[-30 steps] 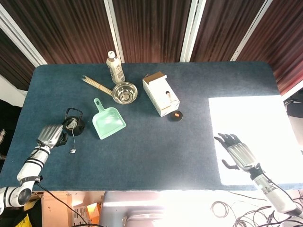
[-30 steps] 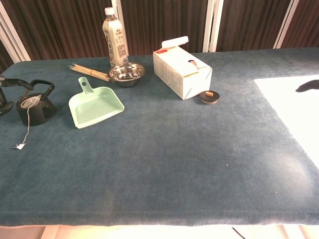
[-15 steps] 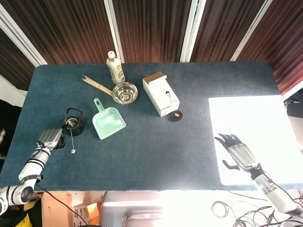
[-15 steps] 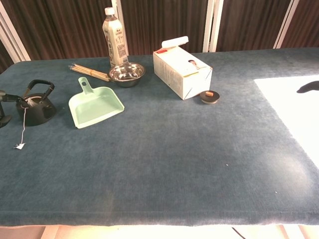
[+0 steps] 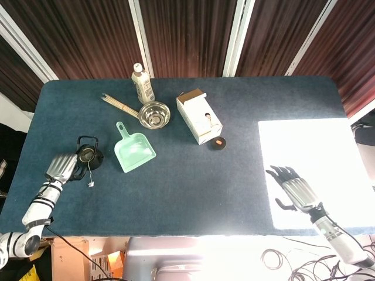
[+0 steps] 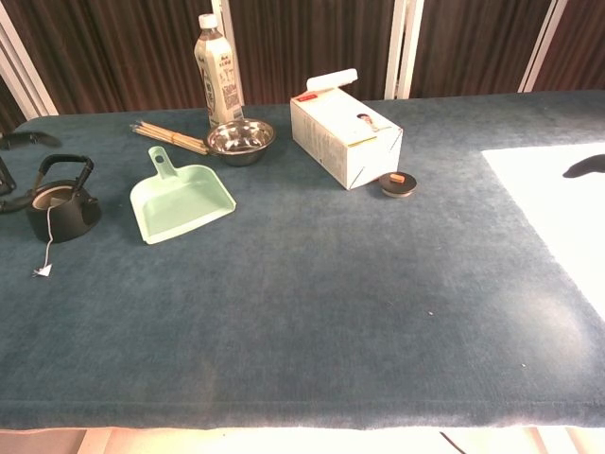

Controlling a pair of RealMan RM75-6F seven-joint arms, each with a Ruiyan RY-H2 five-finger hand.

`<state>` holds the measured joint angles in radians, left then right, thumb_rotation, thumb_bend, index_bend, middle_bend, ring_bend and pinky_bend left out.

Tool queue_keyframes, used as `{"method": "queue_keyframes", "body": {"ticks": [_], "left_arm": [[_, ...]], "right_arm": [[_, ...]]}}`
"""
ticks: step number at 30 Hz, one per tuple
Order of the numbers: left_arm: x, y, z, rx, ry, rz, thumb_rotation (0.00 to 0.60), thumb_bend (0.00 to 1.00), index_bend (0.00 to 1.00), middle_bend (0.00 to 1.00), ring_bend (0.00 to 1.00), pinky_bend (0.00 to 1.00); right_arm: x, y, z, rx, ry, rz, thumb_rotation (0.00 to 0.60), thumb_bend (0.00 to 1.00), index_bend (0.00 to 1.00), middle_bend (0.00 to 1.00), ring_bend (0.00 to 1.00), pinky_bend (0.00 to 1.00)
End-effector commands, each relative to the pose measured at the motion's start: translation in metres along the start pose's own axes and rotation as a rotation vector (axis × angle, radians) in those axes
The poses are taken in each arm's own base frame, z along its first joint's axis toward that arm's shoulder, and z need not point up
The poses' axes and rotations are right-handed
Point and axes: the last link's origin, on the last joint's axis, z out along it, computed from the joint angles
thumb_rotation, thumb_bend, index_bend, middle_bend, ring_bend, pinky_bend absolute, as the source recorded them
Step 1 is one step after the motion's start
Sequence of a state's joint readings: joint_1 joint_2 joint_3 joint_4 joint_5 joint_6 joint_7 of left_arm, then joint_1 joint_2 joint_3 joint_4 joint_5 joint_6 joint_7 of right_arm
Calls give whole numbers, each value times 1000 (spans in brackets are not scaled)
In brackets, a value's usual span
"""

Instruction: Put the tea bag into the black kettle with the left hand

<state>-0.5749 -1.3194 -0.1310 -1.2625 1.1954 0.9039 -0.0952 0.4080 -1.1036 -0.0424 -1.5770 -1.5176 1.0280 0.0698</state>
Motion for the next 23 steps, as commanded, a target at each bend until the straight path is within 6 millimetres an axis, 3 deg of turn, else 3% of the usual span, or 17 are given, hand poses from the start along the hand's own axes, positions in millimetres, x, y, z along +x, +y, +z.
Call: {"method": "queue_keyframes", "body": {"ticks": [1, 3, 5, 7, 9, 10, 12, 15, 18, 23], "left_arm": [[39, 11, -33, -143, 191, -122, 600, 353, 68, 970, 1000, 1000], [50, 8, -58, -193, 267, -143, 600, 347, 57, 839, 961, 1000], [50, 0, -86, -212, 297, -134, 600, 343, 57, 567, 772, 946], [43, -13, -122, -212, 291, -100, 600, 319, 57, 255, 399, 705], [30, -21, -156, -205, 281, -95, 600, 291, 57, 86, 96, 361], [23, -24, -168, -202, 282, -92, 600, 289, 57, 55, 41, 265], [5, -29, -191, -195, 275, -69, 600, 287, 57, 32, 2, 161], [-10, -27, -204, -193, 221, 13, 600, 286, 58, 28, 0, 141], [-13, -22, -203, -198, 200, 24, 600, 285, 58, 28, 0, 135], [-11, -22, -199, -180, 176, 24, 600, 276, 58, 28, 0, 135]], "right_arm": [[1, -1, -1, 3, 6, 0, 600, 360, 0, 0, 0, 0], [2, -2, -5, 2, 18, -5, 600, 360, 0, 0, 0, 0], [3, -2, -11, -6, 35, -13, 600, 359, 0, 0, 0, 0], [3, 1, -22, -34, 54, -32, 600, 360, 0, 0, 0, 0], [1, 4, -35, -78, 72, -56, 600, 360, 0, 0, 0, 0], [0, 4, -40, -98, 82, -67, 600, 360, 0, 0, 0, 0], [-4, 3, -52, -130, 102, -69, 600, 360, 0, 0, 0, 0], [-7, -7, -61, -116, 142, -49, 600, 360, 0, 0, 0, 0], [-8, -15, -66, -85, 162, -64, 600, 360, 0, 0, 0, 0], [-5, -8, -74, -98, 169, -46, 600, 359, 0, 0, 0, 0]]}}
